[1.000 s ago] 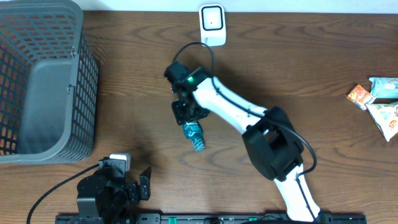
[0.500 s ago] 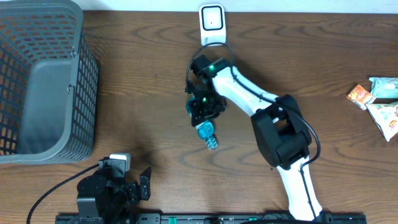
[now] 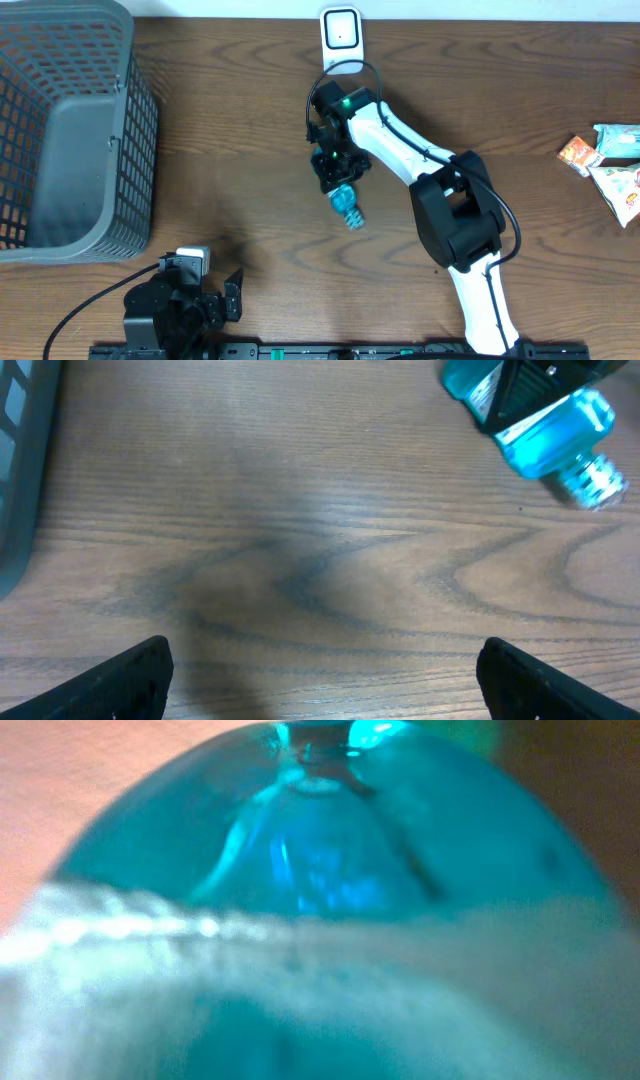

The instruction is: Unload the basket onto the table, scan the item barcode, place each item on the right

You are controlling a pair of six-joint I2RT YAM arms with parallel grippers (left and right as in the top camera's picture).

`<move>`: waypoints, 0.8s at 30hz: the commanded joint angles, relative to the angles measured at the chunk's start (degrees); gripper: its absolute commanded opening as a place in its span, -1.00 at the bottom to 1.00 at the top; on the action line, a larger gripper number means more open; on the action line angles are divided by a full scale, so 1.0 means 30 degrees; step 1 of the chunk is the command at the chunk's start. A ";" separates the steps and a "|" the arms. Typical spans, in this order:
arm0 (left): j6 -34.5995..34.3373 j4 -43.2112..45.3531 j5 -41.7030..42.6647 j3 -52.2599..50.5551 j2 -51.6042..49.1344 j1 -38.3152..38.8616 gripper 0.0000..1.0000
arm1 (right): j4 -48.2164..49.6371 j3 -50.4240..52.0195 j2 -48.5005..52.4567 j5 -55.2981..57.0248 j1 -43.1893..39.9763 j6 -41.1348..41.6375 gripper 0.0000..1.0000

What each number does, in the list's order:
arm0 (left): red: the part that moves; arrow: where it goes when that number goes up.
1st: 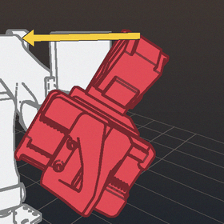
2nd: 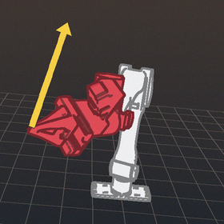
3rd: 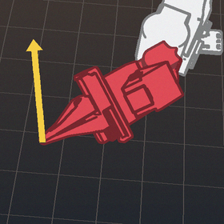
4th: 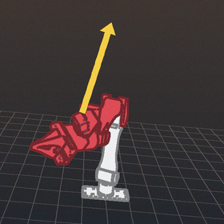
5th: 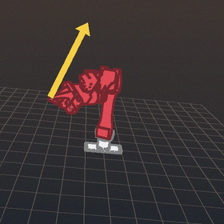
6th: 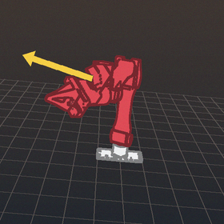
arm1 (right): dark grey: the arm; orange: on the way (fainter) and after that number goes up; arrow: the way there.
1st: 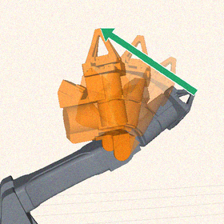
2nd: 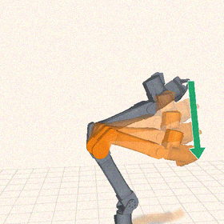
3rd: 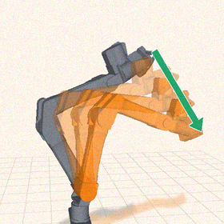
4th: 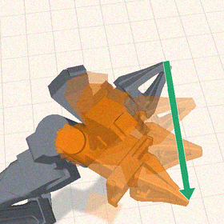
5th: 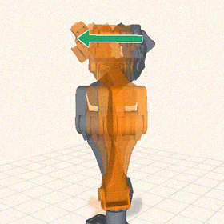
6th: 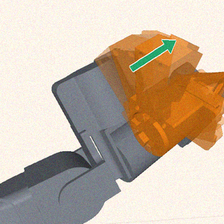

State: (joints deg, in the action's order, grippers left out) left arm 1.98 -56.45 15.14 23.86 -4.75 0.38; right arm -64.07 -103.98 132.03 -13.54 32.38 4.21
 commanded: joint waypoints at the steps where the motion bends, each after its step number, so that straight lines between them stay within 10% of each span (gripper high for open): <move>1: 0.0262 0.0000 0.0240 0.0175 0.0066 -0.0087 0.94 | 0.0000 -0.0117 -0.0262 0.5850 0.0029 0.0029 -0.61; 24: 0.0262 -0.0007 0.0240 0.0175 0.0066 -0.0087 0.94 | -0.2018 -0.2543 -0.0226 0.3810 0.0095 -0.0627 -0.20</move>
State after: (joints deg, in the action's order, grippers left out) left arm 1.98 -56.45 15.16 23.86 -4.75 0.38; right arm -69.34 -108.64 131.37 -0.84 32.47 2.70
